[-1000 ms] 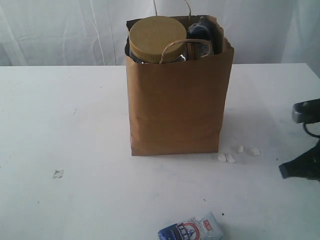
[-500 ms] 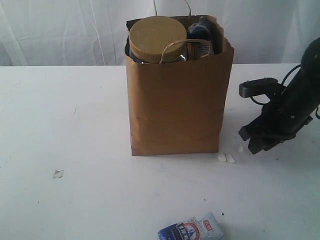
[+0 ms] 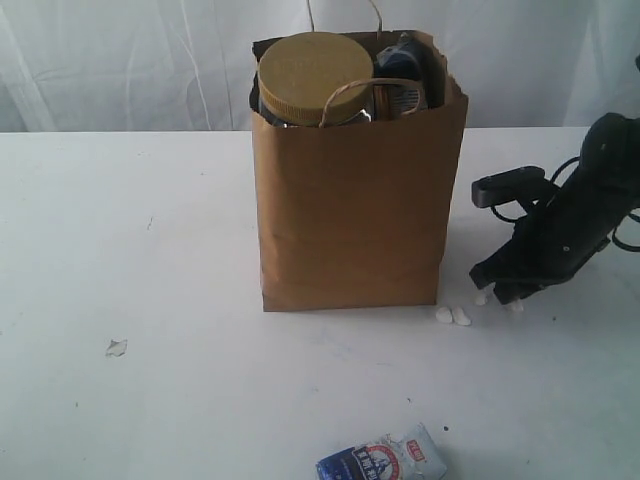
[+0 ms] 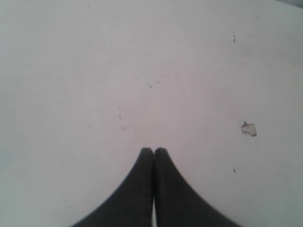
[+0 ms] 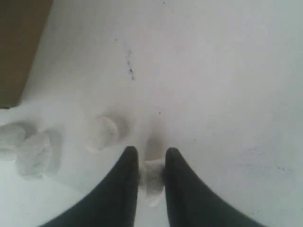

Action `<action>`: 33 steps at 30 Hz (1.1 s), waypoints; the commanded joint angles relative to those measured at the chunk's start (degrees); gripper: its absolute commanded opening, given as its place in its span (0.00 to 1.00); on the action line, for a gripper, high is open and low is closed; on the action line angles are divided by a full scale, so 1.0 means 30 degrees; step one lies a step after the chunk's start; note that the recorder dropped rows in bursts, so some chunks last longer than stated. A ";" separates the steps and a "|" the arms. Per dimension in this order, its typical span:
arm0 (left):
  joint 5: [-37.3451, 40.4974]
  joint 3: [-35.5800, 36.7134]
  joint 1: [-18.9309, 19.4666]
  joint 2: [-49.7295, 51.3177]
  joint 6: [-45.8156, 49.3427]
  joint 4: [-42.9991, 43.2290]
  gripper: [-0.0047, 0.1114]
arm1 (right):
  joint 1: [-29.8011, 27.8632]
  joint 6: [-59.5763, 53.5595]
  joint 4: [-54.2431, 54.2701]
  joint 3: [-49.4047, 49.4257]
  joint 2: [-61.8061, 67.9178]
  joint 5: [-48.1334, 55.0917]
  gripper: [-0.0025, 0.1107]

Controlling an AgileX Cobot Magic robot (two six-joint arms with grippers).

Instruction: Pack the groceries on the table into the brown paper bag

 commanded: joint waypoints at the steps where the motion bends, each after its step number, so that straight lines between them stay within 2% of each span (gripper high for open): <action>1: 0.0459 0.0060 -0.0086 -0.0069 0.0048 -0.0116 0.04 | -0.0066 -0.0203 -0.0100 -0.0161 -0.0025 0.1395 0.09; 5: 0.0459 0.0060 -0.0086 -0.0069 0.0048 -0.0116 0.04 | -0.0066 -0.0203 -0.0141 -0.0161 -0.0764 0.3237 0.04; 17: 0.0459 0.0060 -0.0086 -0.0069 0.0048 -0.0116 0.04 | -0.0066 0.0172 0.0105 -0.1571 -0.7311 1.1039 0.04; 24: 0.0459 0.0060 -0.0086 -0.0069 0.0048 -0.0116 0.04 | -0.0066 0.0515 0.2555 -0.3877 -1.1573 1.1039 0.04; 30: 0.0459 0.0060 -0.0086 -0.0069 0.0048 -0.0116 0.04 | -0.0066 0.0433 0.7392 -0.5934 -1.3156 1.0249 0.04; 33: 0.0459 0.0060 -0.0086 -0.0069 0.0048 -0.0116 0.04 | -0.0066 -0.1346 1.2017 -0.6303 -1.2866 0.8293 0.04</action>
